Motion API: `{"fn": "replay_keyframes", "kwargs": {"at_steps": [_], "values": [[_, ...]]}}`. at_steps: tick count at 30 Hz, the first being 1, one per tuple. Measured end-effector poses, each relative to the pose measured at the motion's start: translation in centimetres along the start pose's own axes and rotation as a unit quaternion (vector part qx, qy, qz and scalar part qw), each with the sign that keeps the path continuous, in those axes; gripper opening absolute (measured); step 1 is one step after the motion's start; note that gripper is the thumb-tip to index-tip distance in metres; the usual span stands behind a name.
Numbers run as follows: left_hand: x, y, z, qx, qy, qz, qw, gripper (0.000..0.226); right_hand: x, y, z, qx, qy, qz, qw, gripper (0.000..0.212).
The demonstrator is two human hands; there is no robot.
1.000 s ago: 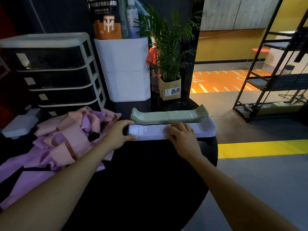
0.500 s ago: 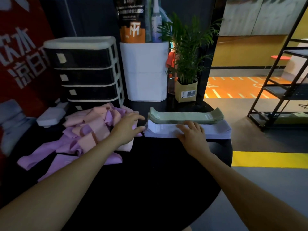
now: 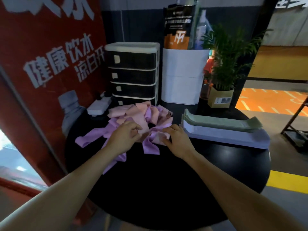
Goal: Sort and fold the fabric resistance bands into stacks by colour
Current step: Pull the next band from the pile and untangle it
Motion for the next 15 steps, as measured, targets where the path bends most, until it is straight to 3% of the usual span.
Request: {"fn": "replay_keyframes", "kwargs": {"at_steps": [3,7,10,13,15], "values": [[0.6,-0.4,-1.0,-0.017,0.008,0.007,1.000,0.020,-1.2,-1.3,0.2,0.006,-0.009,0.012,1.000,0.040],[1.1,-0.1,-2.0,-0.031,0.016,-0.037,0.999,0.010,-1.0,-1.1,0.8,-0.024,0.019,-0.009,0.999,0.037],[0.8,-0.1,-1.9,-0.013,0.011,-0.099,0.995,0.017,0.4,-2.2,1.6,-0.006,0.041,0.001,0.999,0.023],[0.1,0.2,-1.3,-0.002,-0.002,-0.128,0.992,0.038,2.3,-4.4,2.6,0.026,0.044,0.022,0.998,0.023],[0.2,0.9,-0.7,-0.006,0.012,-0.126,0.992,0.033,3.8,-5.8,3.2,0.047,0.063,0.031,0.996,0.020]]}}
Point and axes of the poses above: each hand's wrist, its own z-axis towards the middle knuckle, its own x-axis out of the back of the hand, y = z × x, the point moved 10 cm from there along z, towards the middle knuckle, and after that the axes turned 1 degree about z, right-handed, at the moved point
